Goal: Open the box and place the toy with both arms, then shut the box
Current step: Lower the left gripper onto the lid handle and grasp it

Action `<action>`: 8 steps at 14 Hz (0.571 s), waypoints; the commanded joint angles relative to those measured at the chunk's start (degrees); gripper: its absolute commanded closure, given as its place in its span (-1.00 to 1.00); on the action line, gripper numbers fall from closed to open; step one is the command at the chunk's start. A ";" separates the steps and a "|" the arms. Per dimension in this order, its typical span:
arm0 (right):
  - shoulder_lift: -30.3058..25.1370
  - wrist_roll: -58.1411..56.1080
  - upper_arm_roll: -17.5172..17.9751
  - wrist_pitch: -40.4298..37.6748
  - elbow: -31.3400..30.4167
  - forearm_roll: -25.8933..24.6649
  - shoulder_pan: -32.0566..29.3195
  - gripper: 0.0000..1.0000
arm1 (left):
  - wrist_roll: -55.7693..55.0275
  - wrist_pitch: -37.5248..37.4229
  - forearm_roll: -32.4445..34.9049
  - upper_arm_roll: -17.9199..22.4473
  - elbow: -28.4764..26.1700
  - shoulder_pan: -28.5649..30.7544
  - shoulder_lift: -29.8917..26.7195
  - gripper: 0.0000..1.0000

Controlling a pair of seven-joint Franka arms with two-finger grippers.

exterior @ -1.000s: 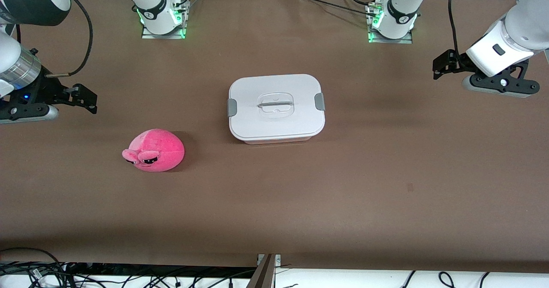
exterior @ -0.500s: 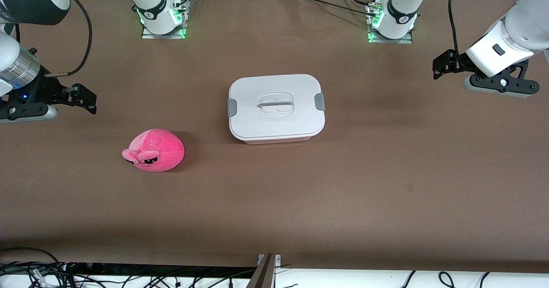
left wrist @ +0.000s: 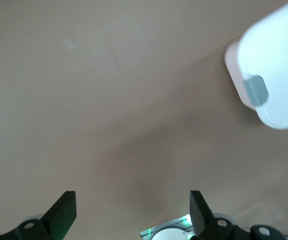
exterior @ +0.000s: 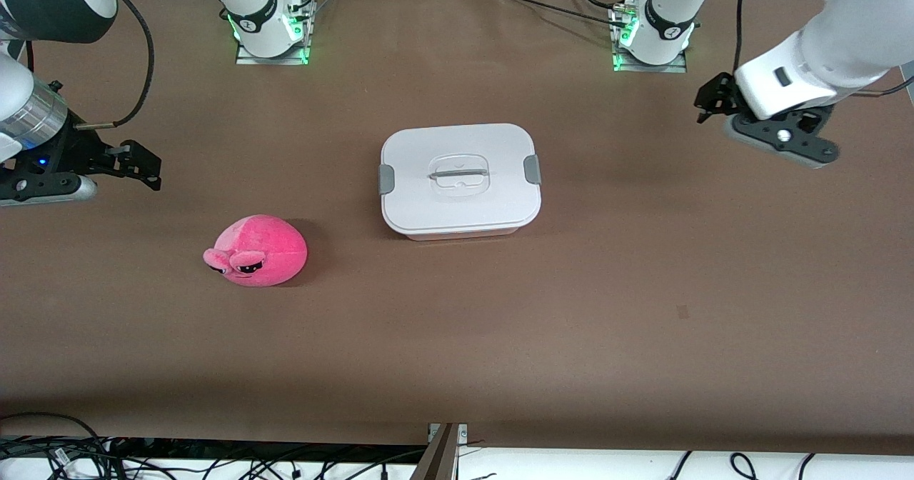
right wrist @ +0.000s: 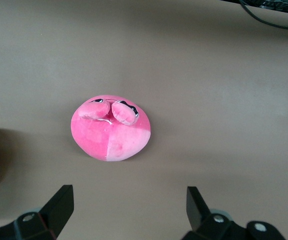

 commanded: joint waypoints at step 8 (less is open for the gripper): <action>0.45 -0.18 0.18 -0.30 1.10 -0.94 -0.11 -1.00 | 15.26 19.90 0.20 -17.62 2.60 -9.95 17.56 -1.00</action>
